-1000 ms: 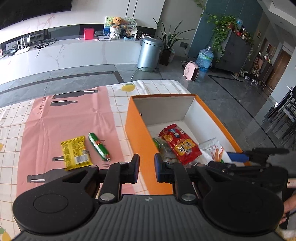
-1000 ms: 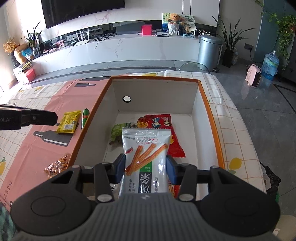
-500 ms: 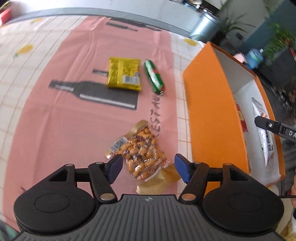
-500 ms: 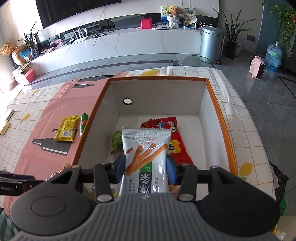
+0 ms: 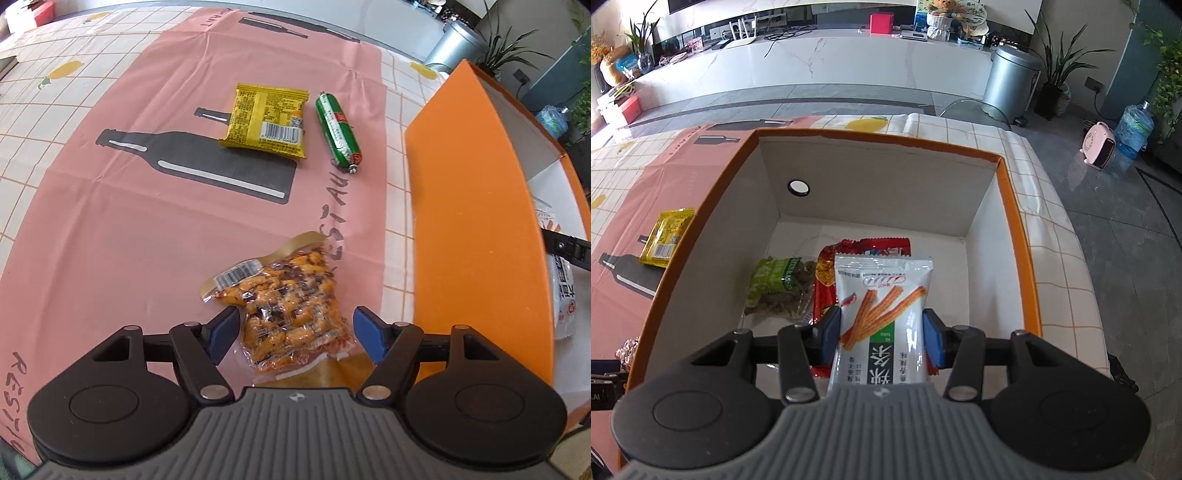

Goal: Organize snacks
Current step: 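Open right tool to drop the breadstick pack while left tool holds the peanut pack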

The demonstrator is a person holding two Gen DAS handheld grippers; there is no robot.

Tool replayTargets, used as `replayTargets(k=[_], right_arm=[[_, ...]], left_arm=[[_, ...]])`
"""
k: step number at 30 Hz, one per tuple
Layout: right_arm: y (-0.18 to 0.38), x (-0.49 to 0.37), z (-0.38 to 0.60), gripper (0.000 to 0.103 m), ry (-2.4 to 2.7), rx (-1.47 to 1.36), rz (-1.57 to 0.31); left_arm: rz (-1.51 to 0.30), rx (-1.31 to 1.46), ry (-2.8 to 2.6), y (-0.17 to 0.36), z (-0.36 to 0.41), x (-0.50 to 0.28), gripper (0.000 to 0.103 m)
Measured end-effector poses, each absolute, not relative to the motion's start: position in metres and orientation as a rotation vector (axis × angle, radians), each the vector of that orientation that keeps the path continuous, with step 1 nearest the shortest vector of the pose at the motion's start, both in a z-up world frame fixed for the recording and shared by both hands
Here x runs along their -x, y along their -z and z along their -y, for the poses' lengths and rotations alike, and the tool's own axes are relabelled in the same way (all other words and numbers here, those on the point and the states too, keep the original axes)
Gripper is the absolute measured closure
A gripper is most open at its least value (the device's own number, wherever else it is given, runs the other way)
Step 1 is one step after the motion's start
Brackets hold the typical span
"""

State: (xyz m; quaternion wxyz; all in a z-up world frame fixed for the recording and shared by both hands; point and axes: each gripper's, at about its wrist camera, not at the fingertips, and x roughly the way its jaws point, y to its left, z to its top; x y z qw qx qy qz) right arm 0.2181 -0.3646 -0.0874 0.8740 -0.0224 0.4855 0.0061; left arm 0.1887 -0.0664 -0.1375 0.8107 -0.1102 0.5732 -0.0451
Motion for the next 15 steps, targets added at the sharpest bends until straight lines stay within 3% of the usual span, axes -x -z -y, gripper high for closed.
replayTargets(k=[7,11,15], right_arm=[[0.096,-0.217,0.359,0.056,-0.037,0.077,-1.026],[0.094,-0.215,0.355,0.043,-0.033,0.097,-1.013],[0.088,-0.209,0.35,0.035,-0.034,0.111,-0.995]], left_arm=[[-1.188,0.132,0.071,0.142,0.086,-0.189,0.017],[-1.165,0.032,0.078,0.146,0.102,-0.185,0.016],[-1.131,-0.016,0.088,0.146,0.105,-0.18,0.024]])
